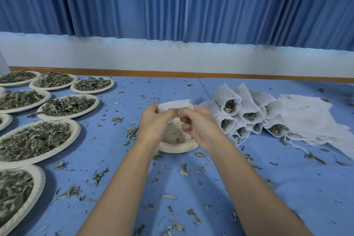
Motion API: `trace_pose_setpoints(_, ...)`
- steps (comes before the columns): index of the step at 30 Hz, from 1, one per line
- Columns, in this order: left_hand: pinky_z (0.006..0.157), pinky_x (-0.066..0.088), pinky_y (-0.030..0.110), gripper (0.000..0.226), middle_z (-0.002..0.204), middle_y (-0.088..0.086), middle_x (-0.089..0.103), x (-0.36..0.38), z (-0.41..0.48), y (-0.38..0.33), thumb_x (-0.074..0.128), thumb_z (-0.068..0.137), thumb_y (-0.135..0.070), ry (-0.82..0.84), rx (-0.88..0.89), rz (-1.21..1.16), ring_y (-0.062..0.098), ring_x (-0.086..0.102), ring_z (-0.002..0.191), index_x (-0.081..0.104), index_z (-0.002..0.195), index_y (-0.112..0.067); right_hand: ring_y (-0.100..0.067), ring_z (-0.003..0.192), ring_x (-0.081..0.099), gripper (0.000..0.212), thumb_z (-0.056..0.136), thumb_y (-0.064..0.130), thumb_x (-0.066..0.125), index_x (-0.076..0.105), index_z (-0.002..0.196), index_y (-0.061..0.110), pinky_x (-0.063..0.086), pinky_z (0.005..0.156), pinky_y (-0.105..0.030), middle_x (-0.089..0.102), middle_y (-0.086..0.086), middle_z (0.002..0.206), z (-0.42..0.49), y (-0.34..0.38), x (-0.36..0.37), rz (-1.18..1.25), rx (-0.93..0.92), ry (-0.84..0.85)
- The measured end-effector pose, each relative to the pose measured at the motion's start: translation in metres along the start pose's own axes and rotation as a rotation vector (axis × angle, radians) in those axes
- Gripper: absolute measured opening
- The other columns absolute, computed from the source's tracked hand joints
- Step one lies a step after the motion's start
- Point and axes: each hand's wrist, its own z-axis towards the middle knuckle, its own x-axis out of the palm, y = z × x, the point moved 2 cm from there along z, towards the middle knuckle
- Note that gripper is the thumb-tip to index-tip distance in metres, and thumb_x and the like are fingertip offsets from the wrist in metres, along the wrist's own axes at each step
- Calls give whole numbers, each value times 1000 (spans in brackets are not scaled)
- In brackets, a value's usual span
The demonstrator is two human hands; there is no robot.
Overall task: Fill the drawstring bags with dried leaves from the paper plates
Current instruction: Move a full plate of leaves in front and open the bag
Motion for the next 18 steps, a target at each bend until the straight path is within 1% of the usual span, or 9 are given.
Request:
trace_pose_setpoints(2, 61, 40, 33, 19, 61, -1, 49, 2, -3, 2, 66, 83, -24, -99, 47, 31, 16, 44, 58, 51, 73, -17, -8, 56, 48, 4, 86, 14, 59, 59, 83, 11, 40, 50, -23, 53, 1, 69, -2, -2, 6, -186, -58, -62)
trace_pose_setpoints(4, 59, 42, 36, 20, 67, 5, 50, 3, -4, 4, 58, 87, -26, -163, 106, 113, 22, 48, 61, 48, 73, -15, -11, 57, 54, 14, 87, 27, 58, 57, 80, 15, 45, 57, -34, 55, 3, 68, -3, -4, 9, -385, -140, -136)
trace_pose_setpoints(7, 50, 39, 27, 14, 69, 0, 54, 3, -8, 4, 50, 90, -21, -262, 209, 190, 31, 58, 65, 47, 77, -18, -11, 52, 59, 21, 91, 30, 50, 56, 81, 13, 52, 59, -38, 59, 2, 70, -9, -4, 17, -512, -261, -183)
trace_pose_setpoints(8, 51, 38, 25, 11, 73, -1, 55, 3, -9, 3, 48, 91, -18, -292, 253, 221, 28, 61, 69, 47, 80, -19, -16, 54, 61, 22, 93, 29, 47, 57, 83, 12, 54, 61, -39, 61, -2, 72, -10, -4, 19, -525, -283, -193)
trace_pose_setpoints(9, 53, 39, 22, 9, 81, 0, 56, 3, -10, 3, 47, 92, -14, -318, 303, 257, 19, 61, 74, 48, 84, -19, -22, 60, 63, 23, 94, 26, 45, 57, 85, 9, 55, 64, -43, 63, -6, 73, -11, -4, 21, -542, -298, -208)
trace_pose_setpoints(11, 63, 37, 10, 14, 99, 0, 53, 0, -12, 4, 47, 90, -4, -359, 405, 339, -6, 50, 80, 51, 96, -16, -29, 67, 65, 19, 94, 19, 43, 58, 91, 7, 53, 71, -50, 63, -7, 71, -11, -4, 24, -599, -340, -238)
trace_pose_setpoints(13, 67, 31, 1, 27, 107, -1, 48, -3, -12, 7, 49, 84, 6, -366, 468, 420, -6, 40, 77, 54, 106, -10, -28, 76, 66, 20, 91, 12, 46, 59, 105, 11, 51, 75, -47, 65, -3, 78, -11, -5, 25, -750, -391, -260)
trace_pose_setpoints(15, 66, 32, 3, 28, 105, -1, 46, -4, -13, 9, 52, 81, 7, -369, 507, 466, -10, 42, 76, 55, 104, -8, -27, 86, 63, 28, 90, 14, 50, 55, 117, 11, 49, 75, -40, 68, -6, 92, -12, -7, 26, -981, -468, -287)
trace_pose_setpoints(18, 62, 34, 10, 18, 103, 1, 50, -4, -15, 8, 54, 84, 2, -373, 557, 449, -19, 43, 77, 57, 100, -8, -28, 81, 60, 26, 94, 24, 48, 56, 114, 10, 39, 62, -34, 67, -9, 88, -13, -8, 26, -1085, -557, -338)
